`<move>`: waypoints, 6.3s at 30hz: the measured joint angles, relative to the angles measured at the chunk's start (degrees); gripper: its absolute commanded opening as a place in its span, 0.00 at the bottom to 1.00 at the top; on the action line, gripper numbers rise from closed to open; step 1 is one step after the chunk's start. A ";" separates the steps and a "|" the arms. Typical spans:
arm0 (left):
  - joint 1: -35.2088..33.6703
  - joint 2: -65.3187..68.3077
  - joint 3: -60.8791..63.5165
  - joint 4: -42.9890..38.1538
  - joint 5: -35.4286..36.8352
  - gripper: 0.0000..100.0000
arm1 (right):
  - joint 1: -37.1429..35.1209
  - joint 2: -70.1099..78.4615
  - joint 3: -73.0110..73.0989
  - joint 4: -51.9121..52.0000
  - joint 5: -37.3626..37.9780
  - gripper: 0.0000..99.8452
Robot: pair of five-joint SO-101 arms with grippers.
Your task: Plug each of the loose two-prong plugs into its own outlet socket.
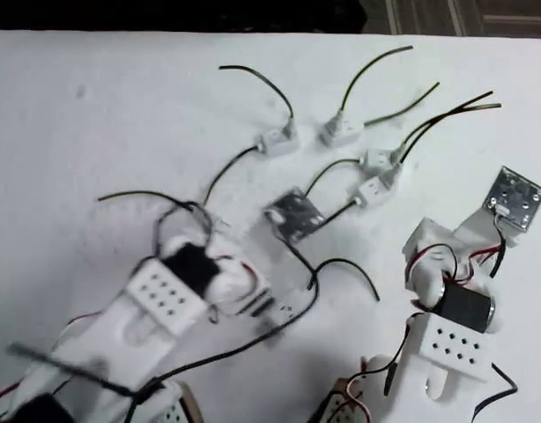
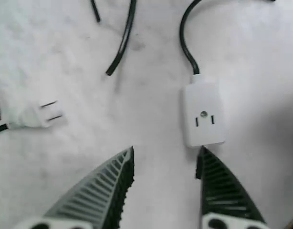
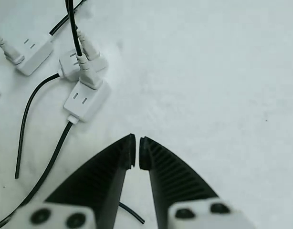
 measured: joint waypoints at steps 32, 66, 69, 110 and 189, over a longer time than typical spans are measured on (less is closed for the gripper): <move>-8.18 28.92 -13.36 -7.91 1.85 0.28 | 1.23 0.00 0.00 0.00 0.00 0.02; -5.19 39.47 -15.82 -5.89 -1.76 0.15 | 1.23 0.00 0.00 0.00 0.00 0.02; -5.19 44.40 -21.45 -3.25 -1.67 0.11 | 1.23 0.00 0.00 0.00 0.00 0.02; -11.08 42.29 -23.56 0.53 -5.63 0.02 | 1.23 0.00 0.79 -1.23 0.00 0.02; -10.90 41.14 -15.65 -5.54 -7.65 0.14 | 0.35 0.00 2.73 -3.69 0.00 0.02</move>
